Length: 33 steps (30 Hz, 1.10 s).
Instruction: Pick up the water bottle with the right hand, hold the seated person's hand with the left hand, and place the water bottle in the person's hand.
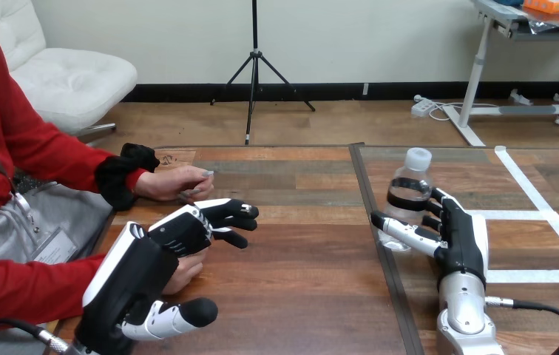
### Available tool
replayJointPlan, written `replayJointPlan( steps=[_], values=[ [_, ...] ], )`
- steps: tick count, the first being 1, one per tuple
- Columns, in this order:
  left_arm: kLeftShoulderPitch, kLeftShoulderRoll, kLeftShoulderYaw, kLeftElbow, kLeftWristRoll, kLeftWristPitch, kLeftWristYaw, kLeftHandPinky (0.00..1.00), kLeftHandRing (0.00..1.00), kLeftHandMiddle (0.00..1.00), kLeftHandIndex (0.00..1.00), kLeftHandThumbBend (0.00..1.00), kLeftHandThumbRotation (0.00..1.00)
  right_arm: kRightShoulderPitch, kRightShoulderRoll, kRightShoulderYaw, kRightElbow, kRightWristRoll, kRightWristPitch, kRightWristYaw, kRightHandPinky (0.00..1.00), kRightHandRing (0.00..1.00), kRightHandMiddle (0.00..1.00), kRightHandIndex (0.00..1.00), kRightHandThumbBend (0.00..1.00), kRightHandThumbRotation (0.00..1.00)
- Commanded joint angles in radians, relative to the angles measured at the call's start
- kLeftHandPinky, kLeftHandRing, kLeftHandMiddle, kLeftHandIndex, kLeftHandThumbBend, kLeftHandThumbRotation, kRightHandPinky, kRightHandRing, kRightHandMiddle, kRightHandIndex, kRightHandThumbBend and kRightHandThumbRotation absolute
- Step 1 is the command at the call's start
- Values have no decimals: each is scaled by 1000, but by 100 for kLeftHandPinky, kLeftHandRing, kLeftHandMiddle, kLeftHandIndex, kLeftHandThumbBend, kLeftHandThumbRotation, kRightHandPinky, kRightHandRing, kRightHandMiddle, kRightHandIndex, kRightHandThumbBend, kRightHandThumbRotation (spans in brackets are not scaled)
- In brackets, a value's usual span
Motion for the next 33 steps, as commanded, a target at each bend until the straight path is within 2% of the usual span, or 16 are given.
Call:
replayJointPlan(
  steps=[1, 11, 17, 23, 26, 29, 33],
  values=[
    [-20, 8, 20, -50, -24, 0, 5, 64, 74, 77, 75, 92, 68, -58, 22, -11, 14, 1, -16, -2, 49, 60, 70, 71, 94, 0],
    [-9, 14, 22, -55, -19, 13, 9, 62, 73, 76, 74, 94, 68, -58, 29, -36, 17, 11, -19, 0, 39, 51, 63, 64, 90, 0],
    [-13, 15, 27, -41, -20, -5, 3, 62, 73, 76, 74, 92, 67, -56, 32, -59, 15, 23, -30, 12, 33, 44, 58, 60, 88, 0],
    [-18, 14, 27, -33, -26, -6, -4, 63, 73, 76, 74, 92, 67, -53, 33, -77, 12, 41, -53, 27, 31, 42, 56, 58, 87, 0],
    [-15, 14, 24, -44, -27, 18, -4, 63, 73, 77, 74, 92, 66, -55, 34, -89, 12, 52, -52, 39, 30, 40, 54, 56, 87, 0],
    [-23, 8, 32, -23, -13, -14, 4, 63, 73, 77, 74, 92, 66, -53, 33, -94, 11, 55, -66, 44, 29, 40, 53, 55, 87, 0],
    [-27, 6, 33, -18, -19, -10, -5, 64, 73, 76, 74, 92, 67, -53, 32, -102, 9, 60, -78, 50, 28, 39, 52, 53, 87, 0]
  ],
)
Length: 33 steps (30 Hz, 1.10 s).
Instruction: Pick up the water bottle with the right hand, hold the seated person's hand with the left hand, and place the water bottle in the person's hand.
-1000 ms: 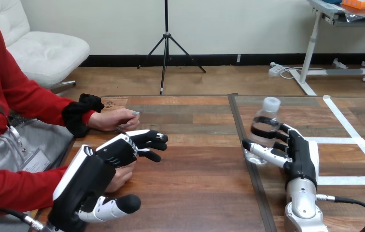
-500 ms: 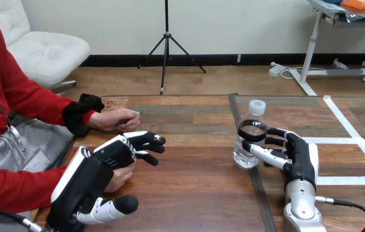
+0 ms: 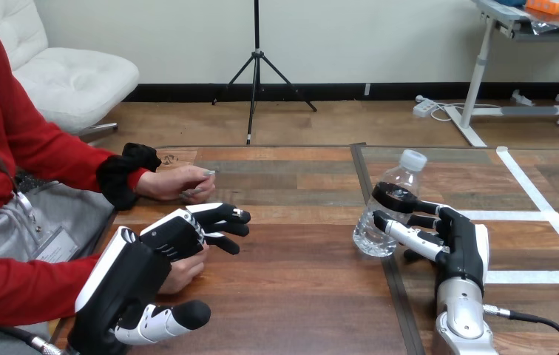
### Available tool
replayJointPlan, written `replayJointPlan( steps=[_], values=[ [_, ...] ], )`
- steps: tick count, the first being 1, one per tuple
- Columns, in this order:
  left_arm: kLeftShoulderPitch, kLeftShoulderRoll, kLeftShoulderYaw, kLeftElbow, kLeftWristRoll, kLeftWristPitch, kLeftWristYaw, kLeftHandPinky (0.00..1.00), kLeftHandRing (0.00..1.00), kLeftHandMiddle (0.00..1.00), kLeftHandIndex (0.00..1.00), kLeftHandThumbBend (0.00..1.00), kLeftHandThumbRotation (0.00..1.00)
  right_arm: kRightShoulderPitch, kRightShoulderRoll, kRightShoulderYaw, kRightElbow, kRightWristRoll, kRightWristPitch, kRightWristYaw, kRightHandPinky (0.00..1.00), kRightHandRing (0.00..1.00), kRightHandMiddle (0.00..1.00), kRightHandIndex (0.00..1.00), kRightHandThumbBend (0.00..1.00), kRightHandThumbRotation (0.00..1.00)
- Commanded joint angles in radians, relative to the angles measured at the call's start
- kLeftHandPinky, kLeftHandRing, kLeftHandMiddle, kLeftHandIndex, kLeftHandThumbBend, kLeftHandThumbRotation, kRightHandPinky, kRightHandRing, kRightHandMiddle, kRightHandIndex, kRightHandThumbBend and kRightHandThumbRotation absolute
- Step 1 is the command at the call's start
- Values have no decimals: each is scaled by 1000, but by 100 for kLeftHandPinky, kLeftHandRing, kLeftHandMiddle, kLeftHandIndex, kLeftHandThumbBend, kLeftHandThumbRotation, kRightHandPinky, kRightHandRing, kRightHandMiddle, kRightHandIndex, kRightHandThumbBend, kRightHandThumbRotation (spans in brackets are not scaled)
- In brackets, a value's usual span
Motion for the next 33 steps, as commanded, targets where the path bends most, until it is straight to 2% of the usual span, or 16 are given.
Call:
replayJointPlan(
  steps=[1, 8, 11, 15, 20, 29, 33],
  values=[
    [-50, 0, 15, -11, -26, -14, -11, 63, 73, 76, 74, 92, 66, -52, 5, -17, -15, 16, -51, 15, 28, 38, 51, 53, 88, 0],
    [-54, -3, 16, -6, -22, -11, -13, 64, 73, 77, 74, 91, 66, -47, 4, -25, -23, 21, -84, 25, 28, 37, 49, 50, 87, 0],
    [-62, -5, 20, 9, -18, -33, -15, 64, 73, 77, 74, 90, 66, -43, 7, -34, -29, 33, -104, 45, 28, 37, 48, 49, 86, 0],
    [-62, -5, 19, 8, -31, -16, -26, 64, 74, 77, 74, 90, 66, -39, 15, -57, -35, 66, -129, 87, 28, 37, 47, 48, 86, 0],
    [-62, -3, 21, 6, -33, -6, -33, 65, 74, 77, 75, 91, 65, -35, 20, -66, -38, 84, -159, 115, 29, 36, 46, 48, 85, 0],
    [-68, -8, 33, 16, -15, -19, -20, 64, 74, 77, 74, 91, 64, -26, 26, -61, -45, 84, -198, 113, 29, 36, 46, 47, 88, 0],
    [-67, -8, 37, 19, -5, -27, -11, 63, 73, 76, 74, 91, 65, -18, 29, -59, -51, 83, -231, 120, 29, 36, 45, 47, 88, 0]
  ],
)
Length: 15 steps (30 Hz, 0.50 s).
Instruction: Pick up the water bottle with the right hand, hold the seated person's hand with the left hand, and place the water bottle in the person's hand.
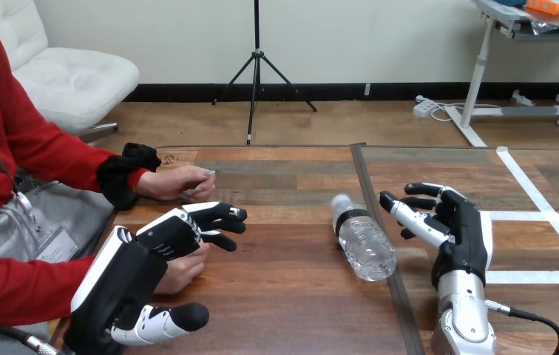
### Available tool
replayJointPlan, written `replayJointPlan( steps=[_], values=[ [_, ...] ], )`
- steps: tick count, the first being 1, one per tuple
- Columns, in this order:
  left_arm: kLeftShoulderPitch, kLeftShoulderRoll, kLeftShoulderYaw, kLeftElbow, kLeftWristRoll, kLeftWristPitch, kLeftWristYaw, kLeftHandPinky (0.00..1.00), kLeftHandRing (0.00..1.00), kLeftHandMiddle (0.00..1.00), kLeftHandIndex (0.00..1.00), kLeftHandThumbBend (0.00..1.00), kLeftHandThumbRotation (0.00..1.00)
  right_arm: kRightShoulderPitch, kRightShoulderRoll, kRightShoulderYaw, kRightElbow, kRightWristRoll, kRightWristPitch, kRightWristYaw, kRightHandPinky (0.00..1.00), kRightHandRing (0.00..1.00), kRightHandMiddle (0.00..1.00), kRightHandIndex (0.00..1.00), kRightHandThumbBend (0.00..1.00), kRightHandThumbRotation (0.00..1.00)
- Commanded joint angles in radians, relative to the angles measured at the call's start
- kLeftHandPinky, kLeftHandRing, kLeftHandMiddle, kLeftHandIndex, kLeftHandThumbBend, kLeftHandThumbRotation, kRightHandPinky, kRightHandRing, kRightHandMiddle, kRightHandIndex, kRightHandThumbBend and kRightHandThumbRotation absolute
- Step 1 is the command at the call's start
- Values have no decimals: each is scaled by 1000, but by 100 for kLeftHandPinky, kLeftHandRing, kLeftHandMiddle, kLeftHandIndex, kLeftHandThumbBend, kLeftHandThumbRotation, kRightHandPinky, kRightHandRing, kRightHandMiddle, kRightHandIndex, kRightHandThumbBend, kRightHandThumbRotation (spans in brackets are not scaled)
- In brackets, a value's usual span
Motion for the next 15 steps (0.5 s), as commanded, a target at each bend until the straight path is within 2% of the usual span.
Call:
replayJointPlan(
  steps=[1, 6, 15],
  values=[
    [-61, -8, 15, 10, -4, -20, 10, 63, 73, 76, 74, 91, 65, -22, 13, -1, -50, 5, -64, 5, 29, 35, 45, 47, 89, 0],
    [-60, -4, 11, 4, -4, -1, 10, 63, 74, 77, 74, 91, 65, -14, 14, 3, -56, 3, -82, 10, 29, 35, 44, 46, 89, 0],
    [-62, -5, 12, 8, -11, -1, 4, 63, 74, 77, 75, 92, 66, 10, 8, 11, -71, 1, -137, 38, 29, 34, 43, 45, 90, 0]
  ],
)
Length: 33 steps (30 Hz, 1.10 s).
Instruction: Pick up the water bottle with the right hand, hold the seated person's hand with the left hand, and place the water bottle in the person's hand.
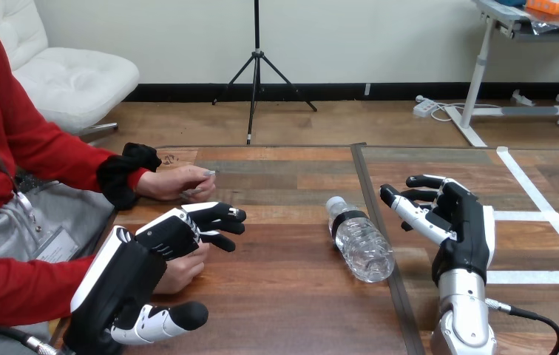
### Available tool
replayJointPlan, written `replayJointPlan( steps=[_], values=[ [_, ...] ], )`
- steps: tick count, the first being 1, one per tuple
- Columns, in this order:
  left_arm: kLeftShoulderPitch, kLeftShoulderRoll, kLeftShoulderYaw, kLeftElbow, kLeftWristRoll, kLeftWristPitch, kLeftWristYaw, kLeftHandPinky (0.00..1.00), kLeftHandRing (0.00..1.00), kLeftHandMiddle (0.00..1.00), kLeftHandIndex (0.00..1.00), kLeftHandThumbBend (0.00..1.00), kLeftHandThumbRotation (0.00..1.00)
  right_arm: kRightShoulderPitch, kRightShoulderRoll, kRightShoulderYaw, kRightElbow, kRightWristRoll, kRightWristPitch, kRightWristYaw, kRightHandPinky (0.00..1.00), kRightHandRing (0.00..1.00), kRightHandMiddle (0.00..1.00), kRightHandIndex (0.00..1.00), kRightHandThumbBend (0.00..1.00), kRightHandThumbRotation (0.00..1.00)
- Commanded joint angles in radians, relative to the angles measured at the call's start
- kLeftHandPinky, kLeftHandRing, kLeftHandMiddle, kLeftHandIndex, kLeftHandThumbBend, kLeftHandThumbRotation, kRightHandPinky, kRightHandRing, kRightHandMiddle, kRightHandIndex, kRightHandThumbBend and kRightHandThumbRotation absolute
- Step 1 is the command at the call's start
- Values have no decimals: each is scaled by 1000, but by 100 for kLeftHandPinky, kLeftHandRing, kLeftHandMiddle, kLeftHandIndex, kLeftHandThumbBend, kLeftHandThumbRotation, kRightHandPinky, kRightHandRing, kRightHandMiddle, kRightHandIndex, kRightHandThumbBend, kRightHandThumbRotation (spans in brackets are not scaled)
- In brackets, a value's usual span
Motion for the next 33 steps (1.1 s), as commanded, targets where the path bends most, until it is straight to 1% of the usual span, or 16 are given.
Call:
replayJointPlan(
  steps=[1, 5, 8, 11, 14, 17, 20, 21, 23, 24, 26, 27, 29, 30, 32, 33],
  values=[
    [-62, -6, 12, 7, -12, 0, 3, 63, 74, 77, 75, 91, 65, -14, 1, 2, -50, 6, -47, 22, 29, 34, 43, 45, 91, 0],
    [-64, -6, 13, 10, -8, -4, 5, 63, 74, 77, 74, 91, 65, -5, -2, 7, -56, 1, -59, 25, 28, 34, 43, 45, 92, 0],
    [-66, -6, 12, 14, -18, 1, -5, 64, 74, 77, 75, 91, 65, 1, -4, 6, -60, 5, -69, 40, 28, 34, 43, 45, 93, 0],
    [-66, -7, 16, 15, -3, -9, 10, 64, 74, 77, 75, 92, 65, 9, -8, 16, -65, -9, -70, 31, 28, 34, 43, 45, 93, 0],
    [-71, -9, 15, 20, -11, -11, 1, 64, 74, 77, 75, 92, 66, 16, -17, 32, -67, -35, -77, 9, 29, 34, 43, 45, 93, 0],
    [-69, -5, 12, 14, -1, -3, 7, 64, 74, 77, 75, 93, 67, 20, -18, 37, -71, -43, -78, 3, 29, 35, 44, 46, 94, 1],
    [-67, -4, 9, 12, -6, 5, 1, 64, 74, 77, 75, 93, 67, 26, -31, 60, -73, -75, -74, -23, 30, 37, 45, 47, 95, 3],
    [-69, -5, 12, 18, 0, -9, 5, 65, 74, 77, 75, 93, 67, 27, -35, 72, -76, -93, -68, -43, 31, 38, 46, 47, 95, 4],
    [-73, -7, 15, 25, 9, -27, 11, 64, 74, 77, 74, 93, 67, 27, -39, 84, -80, -114, -60, -67, 32, 40, 47, 49, 95, 8],
    [-71, -7, 14, 22, 9, -21, 13, 64, 74, 77, 74, 93, 67, 24, -48, 105, -83, -146, -43, -100, 32, 40, 48, 49, 95, 9],
    [-69, -7, 11, 19, 9, -11, 14, 64, 74, 76, 74, 92, 67, 20, -58, 127, -87, -183, -21, -139, 33, 43, 51, 53, 95, 19],
    [-68, -9, 10, 13, 10, -11, 16, 64, 74, 76, 74, 92, 67, 13, -63, 138, -94, -197, 5, -146, 34, 43, 52, 54, 95, 21],
    [-69, -13, 8, 9, 13, -13, 20, 64, 74, 76, 74, 92, 67, 6, -67, 146, -103, -208, 36, -150, 35, 46, 55, 57, 95, 24],
    [-68, -14, 4, 3, 4, 1, 15, 64, 74, 76, 74, 92, 67, -4, -74, 160, -118, -225, 78, -152, 35, 47, 56, 58, 95, 25],
    [-69, -15, -1, -3, -4, 19, 8, 64, 74, 76, 74, 92, 66, -14, -82, 177, -138, -245, 129, -156, 38, 51, 59, 63, 95, 29],
    [-72, -18, -3, -3, -9, 19, 4, 64, 74, 76, 74, 92, 65, -26, -87, 187, -158, -253, 177, -142, 38, 52, 61, 64, 95, 30]
  ],
)
